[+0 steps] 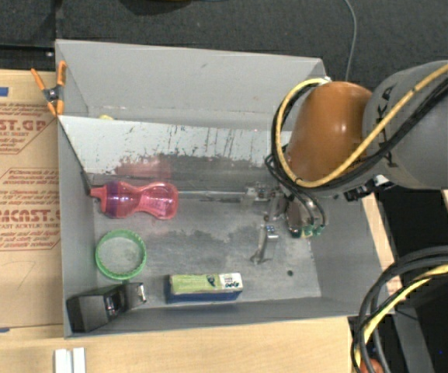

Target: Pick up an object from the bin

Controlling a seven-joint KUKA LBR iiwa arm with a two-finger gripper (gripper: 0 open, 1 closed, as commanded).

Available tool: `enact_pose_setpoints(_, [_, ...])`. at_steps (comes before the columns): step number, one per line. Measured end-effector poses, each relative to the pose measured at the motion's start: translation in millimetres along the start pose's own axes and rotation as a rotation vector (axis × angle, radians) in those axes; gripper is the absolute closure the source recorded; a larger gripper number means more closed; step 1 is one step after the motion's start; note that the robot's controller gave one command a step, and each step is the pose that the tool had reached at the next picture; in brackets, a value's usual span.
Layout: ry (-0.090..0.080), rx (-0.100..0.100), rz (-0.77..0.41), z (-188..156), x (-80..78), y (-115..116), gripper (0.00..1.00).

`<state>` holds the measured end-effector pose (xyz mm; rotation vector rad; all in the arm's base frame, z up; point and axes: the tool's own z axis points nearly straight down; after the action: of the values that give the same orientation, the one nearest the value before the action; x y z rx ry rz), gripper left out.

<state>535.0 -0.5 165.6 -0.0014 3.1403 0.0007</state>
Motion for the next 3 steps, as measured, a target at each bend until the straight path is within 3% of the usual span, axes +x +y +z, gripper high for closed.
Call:
enact_pose_setpoints(1, [0.0, 0.0, 0.0, 0.0, 0.0, 0.0, 1.0])
enact_pose_setpoints(2, [0.0, 0.0, 0.0, 0.0, 0.0, 0.0, 0.0])
enact_pose_setpoints(3, [0.0, 0.0, 0.0, 0.1, 0.0, 0.0, 0.0])
